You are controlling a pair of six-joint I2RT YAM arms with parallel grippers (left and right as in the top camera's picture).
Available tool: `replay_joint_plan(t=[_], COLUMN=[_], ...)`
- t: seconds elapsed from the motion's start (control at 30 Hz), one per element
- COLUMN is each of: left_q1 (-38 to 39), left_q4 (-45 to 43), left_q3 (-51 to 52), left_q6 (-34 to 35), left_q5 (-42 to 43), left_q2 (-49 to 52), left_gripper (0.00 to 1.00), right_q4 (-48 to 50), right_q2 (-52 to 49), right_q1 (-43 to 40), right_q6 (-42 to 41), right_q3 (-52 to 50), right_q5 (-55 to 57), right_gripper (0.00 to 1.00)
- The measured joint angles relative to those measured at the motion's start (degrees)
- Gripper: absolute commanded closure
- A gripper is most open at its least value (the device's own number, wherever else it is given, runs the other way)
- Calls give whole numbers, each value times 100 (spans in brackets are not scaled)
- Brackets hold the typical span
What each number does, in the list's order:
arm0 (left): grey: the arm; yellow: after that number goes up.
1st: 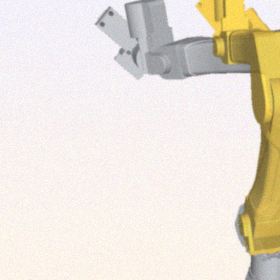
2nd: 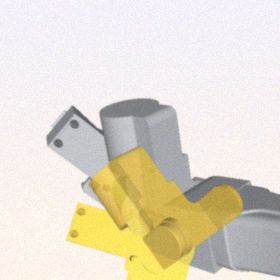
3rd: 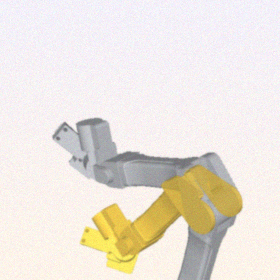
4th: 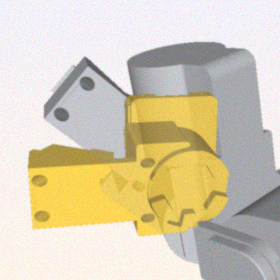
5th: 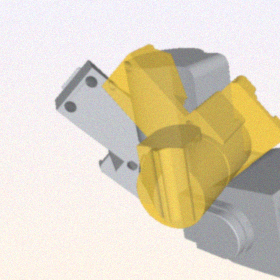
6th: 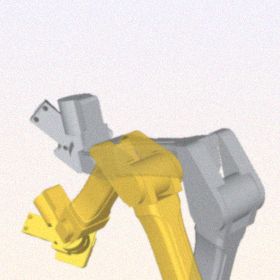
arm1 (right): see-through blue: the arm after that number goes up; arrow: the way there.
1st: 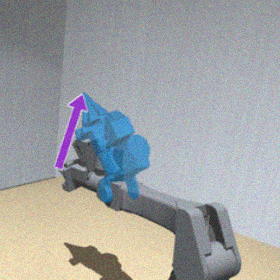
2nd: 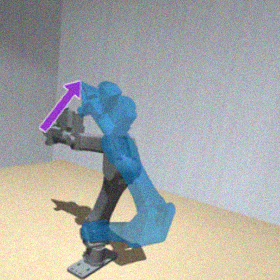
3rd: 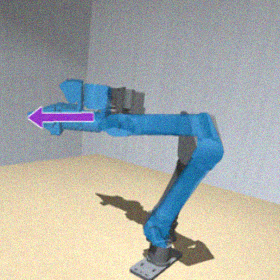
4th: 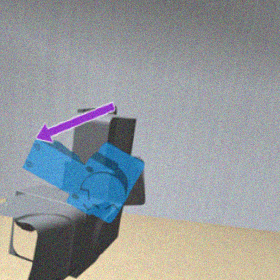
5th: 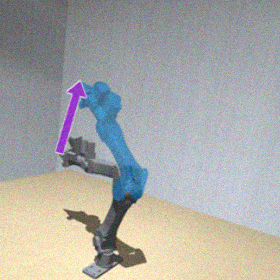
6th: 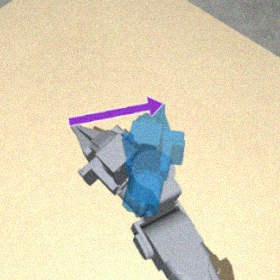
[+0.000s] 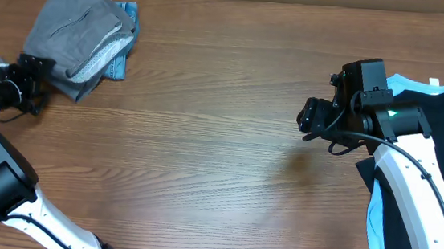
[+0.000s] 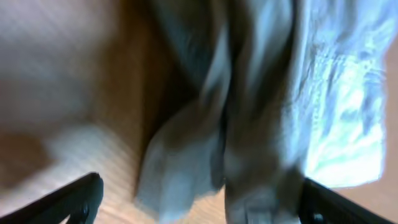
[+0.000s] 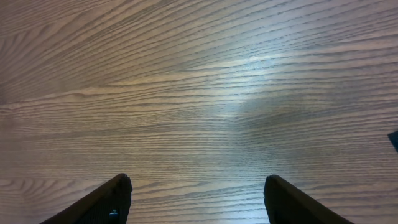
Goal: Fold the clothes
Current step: 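Place the grey shorts onto the jeans at top left and release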
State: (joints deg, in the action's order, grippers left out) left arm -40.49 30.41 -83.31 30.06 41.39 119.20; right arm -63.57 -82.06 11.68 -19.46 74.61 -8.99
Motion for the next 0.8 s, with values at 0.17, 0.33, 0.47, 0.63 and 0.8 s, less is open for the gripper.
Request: replay_joint_plan(t=[0.17,0.33,0.47,0.63,0.8], left_q1=[0,114,485,990,1270], left_q4=[621,560,328,-162,-264], left_q3=[4,-2,-68,-70,-68], left_q6=[-643,-1016,-1156,-1241,-1252], left_q5=[-511,-1012,-1515,-1982,-2201], left_q2=[-767,-1915,-2249,-1670,-669], left_gripper=[0,0,50,96,96], right_q4=[35,319,444,444,378], right_q2=[0,0,0,0,0], right_q1=[-2,0,0,-2,-2], right_q6=[9,50,66,66,42], right_q3=[0,0,0,0,0], right_q5=[0,0,0,-2,0], right_gripper=[28,28,28,29,31])
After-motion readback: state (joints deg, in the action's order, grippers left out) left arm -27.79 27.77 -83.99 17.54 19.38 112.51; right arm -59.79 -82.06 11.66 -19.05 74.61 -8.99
